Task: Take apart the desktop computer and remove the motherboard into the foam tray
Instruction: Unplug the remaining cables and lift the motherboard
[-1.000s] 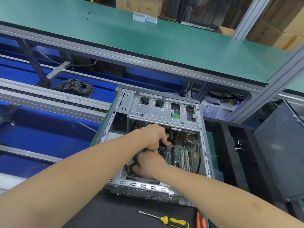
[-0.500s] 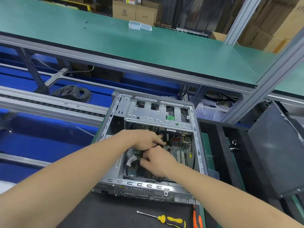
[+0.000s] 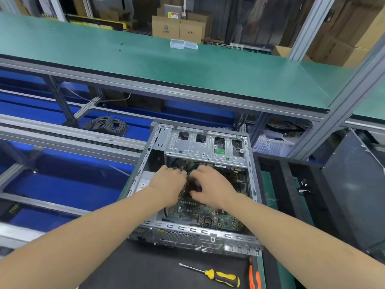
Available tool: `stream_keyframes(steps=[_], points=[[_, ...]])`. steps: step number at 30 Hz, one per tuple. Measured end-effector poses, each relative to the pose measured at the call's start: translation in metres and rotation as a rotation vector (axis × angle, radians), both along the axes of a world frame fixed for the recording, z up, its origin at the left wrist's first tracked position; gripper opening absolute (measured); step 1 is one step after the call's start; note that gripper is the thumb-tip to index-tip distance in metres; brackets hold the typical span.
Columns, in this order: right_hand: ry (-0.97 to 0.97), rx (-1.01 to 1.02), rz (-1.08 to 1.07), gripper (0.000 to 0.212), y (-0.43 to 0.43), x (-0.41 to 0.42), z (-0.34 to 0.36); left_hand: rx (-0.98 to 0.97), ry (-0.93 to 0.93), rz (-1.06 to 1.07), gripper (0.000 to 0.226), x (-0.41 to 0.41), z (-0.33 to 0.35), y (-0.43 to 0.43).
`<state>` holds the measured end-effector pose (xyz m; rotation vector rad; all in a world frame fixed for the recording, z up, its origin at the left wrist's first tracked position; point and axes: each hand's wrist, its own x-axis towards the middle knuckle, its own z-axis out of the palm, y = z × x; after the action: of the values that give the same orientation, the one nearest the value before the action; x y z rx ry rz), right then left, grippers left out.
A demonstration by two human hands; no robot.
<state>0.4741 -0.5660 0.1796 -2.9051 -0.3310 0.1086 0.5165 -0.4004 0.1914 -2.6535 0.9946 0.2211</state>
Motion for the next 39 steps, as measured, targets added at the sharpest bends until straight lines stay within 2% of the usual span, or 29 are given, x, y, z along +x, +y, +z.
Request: stream_keyframes(steps=[2, 4, 5, 7, 8, 9, 11, 14, 17, 20, 22, 24, 27, 29, 32, 34, 36, 39], points=[[0.069, -0.22, 0.061, 0.075, 0.0, 0.01, 0.0, -0.032, -0.046, 0.015, 0.069, -0.003, -0.005, -0.002], [0.181, -0.39, 0.074, 0.103, 0.003, 0.018, -0.002, -0.043, -0.069, -0.006, 0.077, -0.004, -0.008, -0.003], [0.216, -0.412, 0.068, 0.11, 0.004, 0.022, -0.004, -0.031, -0.074, -0.043, 0.071, -0.005, -0.008, -0.004], [0.224, -0.388, 0.053, 0.116, 0.006, 0.028, -0.008, 0.003, -0.058, -0.207, 0.04, -0.004, -0.007, -0.005], [0.218, -0.388, 0.054, 0.12, 0.007, 0.031, -0.009, 0.002, -0.011, -0.282, 0.028, -0.003, -0.007, -0.005], [0.214, -0.411, 0.066, 0.123, 0.008, 0.034, -0.011, -0.008, 0.084, -0.334, 0.026, -0.004, -0.006, -0.004], [0.211, -0.5, 0.108, 0.12, 0.011, 0.038, -0.015, 0.016, 0.279, -0.382, 0.031, -0.006, -0.001, 0.0], [0.281, -0.545, 0.131, 0.113, 0.013, 0.043, -0.015, 0.054, 0.359, -0.386, 0.042, -0.008, 0.004, -0.002], [0.327, -0.554, 0.15, 0.111, 0.012, 0.05, -0.01, 0.028, 0.633, -0.23, 0.039, -0.016, 0.005, -0.02], [0.323, -0.579, 0.18, 0.112, 0.011, 0.052, -0.011, -0.094, 0.922, -0.092, 0.039, -0.028, -0.003, -0.038], [0.32, -0.568, 0.179, 0.107, 0.01, 0.053, -0.014, -0.185, 0.945, 0.015, 0.037, -0.03, -0.007, -0.041], [0.335, -0.553, 0.172, 0.112, 0.009, 0.055, -0.015, -0.197, 0.994, 0.095, 0.037, -0.029, -0.011, -0.039], [0.36, -0.542, 0.155, 0.122, 0.009, 0.056, -0.016, -0.204, 1.088, 0.161, 0.056, -0.031, -0.01, -0.034], [0.329, -0.562, 0.162, 0.12, 0.01, 0.053, -0.019, -0.218, 1.042, 0.197, 0.068, -0.033, -0.009, -0.035], [0.232, -0.621, 0.234, 0.112, 0.012, 0.047, -0.024, -0.153, 0.85, 0.099, 0.063, -0.034, -0.008, -0.039], [0.169, -0.704, 0.348, 0.111, 0.011, 0.044, -0.025, -0.111, 0.786, 0.053, 0.064, -0.031, -0.005, -0.042], [0.114, -0.775, 0.444, 0.109, 0.009, 0.042, -0.023, -0.086, 0.81, 0.055, 0.063, -0.027, -0.001, -0.041], [0.06, -0.784, 0.487, 0.102, 0.007, 0.038, -0.018, -0.047, 0.943, 0.051, 0.038, -0.018, 0.003, -0.034]])
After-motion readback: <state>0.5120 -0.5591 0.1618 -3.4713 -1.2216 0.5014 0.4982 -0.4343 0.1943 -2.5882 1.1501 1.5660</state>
